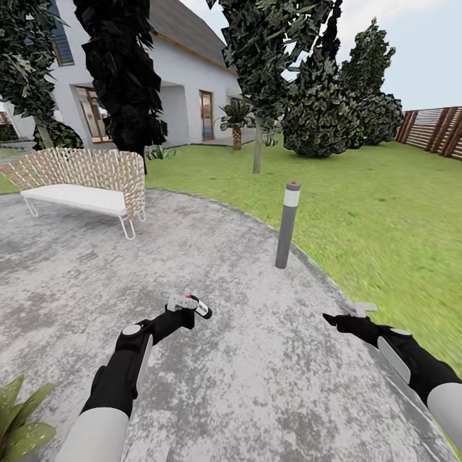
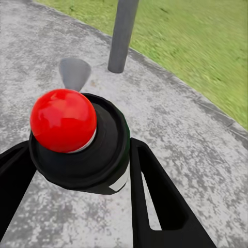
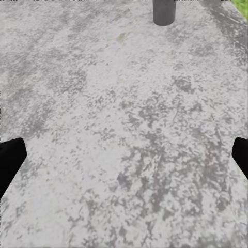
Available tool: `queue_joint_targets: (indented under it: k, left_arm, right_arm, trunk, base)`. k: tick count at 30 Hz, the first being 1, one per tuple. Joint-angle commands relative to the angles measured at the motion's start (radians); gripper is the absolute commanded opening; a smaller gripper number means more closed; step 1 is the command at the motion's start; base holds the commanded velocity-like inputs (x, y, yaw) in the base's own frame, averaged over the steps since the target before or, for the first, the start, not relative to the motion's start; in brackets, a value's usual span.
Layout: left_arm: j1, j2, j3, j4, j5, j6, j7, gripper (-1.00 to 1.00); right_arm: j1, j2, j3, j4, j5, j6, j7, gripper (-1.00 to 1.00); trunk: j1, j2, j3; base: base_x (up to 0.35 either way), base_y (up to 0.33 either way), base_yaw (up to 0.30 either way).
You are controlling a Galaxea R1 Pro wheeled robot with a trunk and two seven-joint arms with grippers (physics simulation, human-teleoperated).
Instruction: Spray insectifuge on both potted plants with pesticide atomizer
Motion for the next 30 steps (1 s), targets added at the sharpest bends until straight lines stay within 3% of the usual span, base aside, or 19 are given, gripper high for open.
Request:
queue_joint_targets:
  k: [1, 5, 30]
  left_arm:
    - [-0.001, -0.002, 0.004, -0.001, -0.004, 0.006, -0.008, -1.0]
    - [-0.001, -0.002, 0.004, -0.001, -0.005, 0.006, -0.008, -1.0]
    - [-0.001, -0.003, 0.004, 0.0, -0.003, 0.005, -0.007, -1.0]
  right_arm:
    - [-0.001, -0.001, 0.003, -0.001, -0.009, 0.004, 0.0, 1.0]
    - [-0.001, -0.001, 0.002, -0.001, -0.01, 0.004, 0.002, 1.0]
    - [-0.001, -0.002, 0.002, -0.003, -0.009, 0.004, 0.004, 1.0]
  trunk:
    - [0.0, 0.0, -0.001]
    - [0.015, -0.028, -0.014]
    - [0.027, -0.049, -0.023]
  base:
    - [0.003, -0.003, 0.003]
    - [0.001, -0.001, 0.001]
    - [0.0, 0.0, 0.0]
